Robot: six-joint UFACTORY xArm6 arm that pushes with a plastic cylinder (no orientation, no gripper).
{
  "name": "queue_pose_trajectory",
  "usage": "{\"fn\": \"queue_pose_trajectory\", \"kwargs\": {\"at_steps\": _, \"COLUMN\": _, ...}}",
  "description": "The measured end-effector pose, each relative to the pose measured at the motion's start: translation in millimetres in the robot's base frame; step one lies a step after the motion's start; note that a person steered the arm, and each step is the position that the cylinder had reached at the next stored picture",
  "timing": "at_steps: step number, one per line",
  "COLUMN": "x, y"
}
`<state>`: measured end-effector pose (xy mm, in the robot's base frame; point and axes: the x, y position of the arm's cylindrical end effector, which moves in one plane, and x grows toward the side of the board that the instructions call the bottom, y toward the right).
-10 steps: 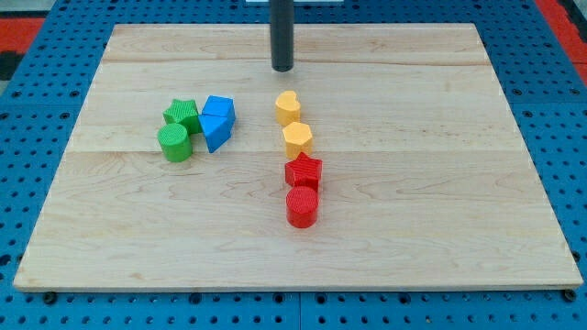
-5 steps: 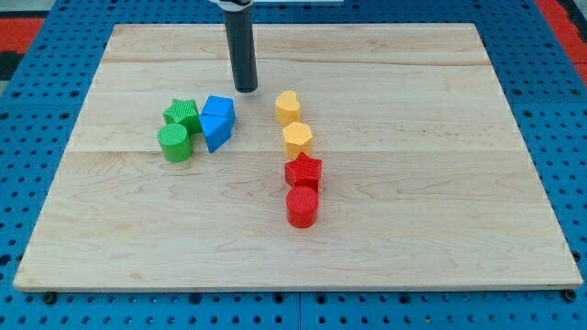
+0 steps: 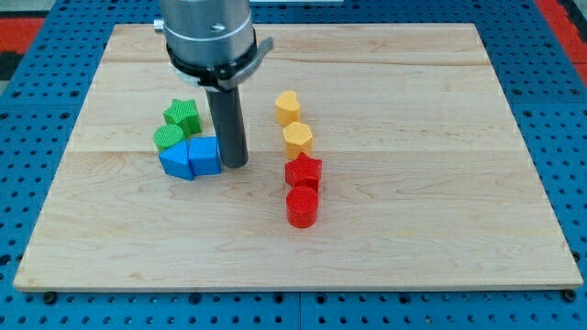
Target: Move the blue cube to the top of the yellow heart
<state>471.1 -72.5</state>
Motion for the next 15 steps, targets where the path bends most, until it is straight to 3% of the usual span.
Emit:
{"fn": "queue_pose_trajectory", "kwargs": {"at_steps": 1, "x": 24, "y": -7}}
{"fn": "queue_pose_trajectory", "kwargs": {"at_steps": 2, "x": 18, "y": -41}}
{"fn": "queue_pose_trajectory", "kwargs": {"at_steps": 4, "x": -38, "y": -27}}
{"fn": "queue_pose_trajectory", "kwargs": {"at_steps": 7, "x": -116, "y": -52}}
{"fn": "queue_pose_trajectory", "kwargs": {"at_steps": 11, "x": -205, "y": -147}}
{"fn": "queue_pose_trajectory", "kwargs": {"at_steps": 14, "x": -202, "y": -47}}
{"fn": "queue_pose_trajectory", "kwargs": {"at_steps": 15, "x": -229, "y": -49}}
